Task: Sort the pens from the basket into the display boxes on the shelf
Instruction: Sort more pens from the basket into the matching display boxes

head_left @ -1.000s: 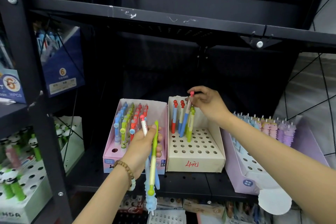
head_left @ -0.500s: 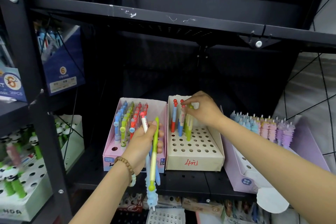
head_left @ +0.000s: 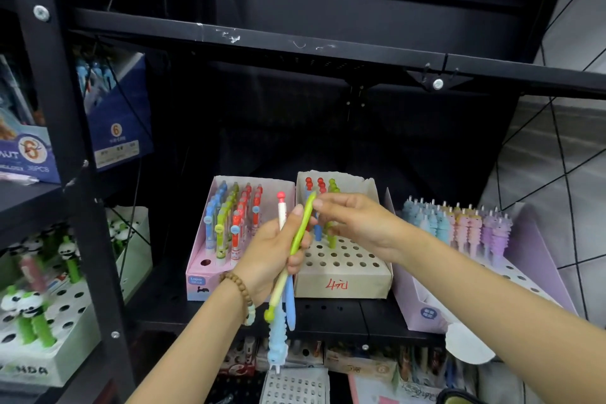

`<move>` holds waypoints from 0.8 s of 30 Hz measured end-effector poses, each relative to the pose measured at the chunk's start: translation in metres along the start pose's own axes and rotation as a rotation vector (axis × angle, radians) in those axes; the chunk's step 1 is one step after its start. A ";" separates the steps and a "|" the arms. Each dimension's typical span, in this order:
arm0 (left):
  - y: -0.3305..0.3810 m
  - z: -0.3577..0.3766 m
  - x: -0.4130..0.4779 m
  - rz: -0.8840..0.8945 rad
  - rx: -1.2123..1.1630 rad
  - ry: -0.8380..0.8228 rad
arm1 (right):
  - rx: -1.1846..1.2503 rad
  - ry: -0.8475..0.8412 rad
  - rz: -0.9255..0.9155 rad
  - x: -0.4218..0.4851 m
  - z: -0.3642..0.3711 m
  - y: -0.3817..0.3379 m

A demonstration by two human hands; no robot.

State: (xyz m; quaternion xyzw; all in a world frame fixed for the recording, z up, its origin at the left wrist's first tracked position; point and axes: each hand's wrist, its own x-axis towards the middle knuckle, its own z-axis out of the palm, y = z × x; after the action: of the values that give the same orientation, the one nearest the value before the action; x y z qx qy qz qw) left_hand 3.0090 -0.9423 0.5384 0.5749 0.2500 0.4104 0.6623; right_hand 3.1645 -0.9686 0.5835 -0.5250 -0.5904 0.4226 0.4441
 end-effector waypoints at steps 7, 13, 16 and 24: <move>-0.003 -0.011 -0.009 -0.058 -0.026 0.007 | 0.505 0.401 -0.118 -0.010 -0.027 -0.007; -0.007 0.001 -0.004 0.107 -0.102 0.198 | 0.444 0.320 -0.066 -0.034 -0.030 0.021; -0.007 0.012 0.003 0.133 -0.115 0.234 | 0.334 0.196 0.026 -0.044 -0.026 0.032; -0.013 0.026 0.008 0.076 0.150 0.125 | -0.014 0.172 -0.096 -0.037 -0.029 0.011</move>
State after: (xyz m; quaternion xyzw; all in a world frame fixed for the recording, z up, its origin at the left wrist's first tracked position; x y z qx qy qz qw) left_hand 3.0379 -0.9498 0.5322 0.6052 0.2989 0.4503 0.5844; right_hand 3.1969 -1.0036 0.5773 -0.5334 -0.5777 0.3500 0.5092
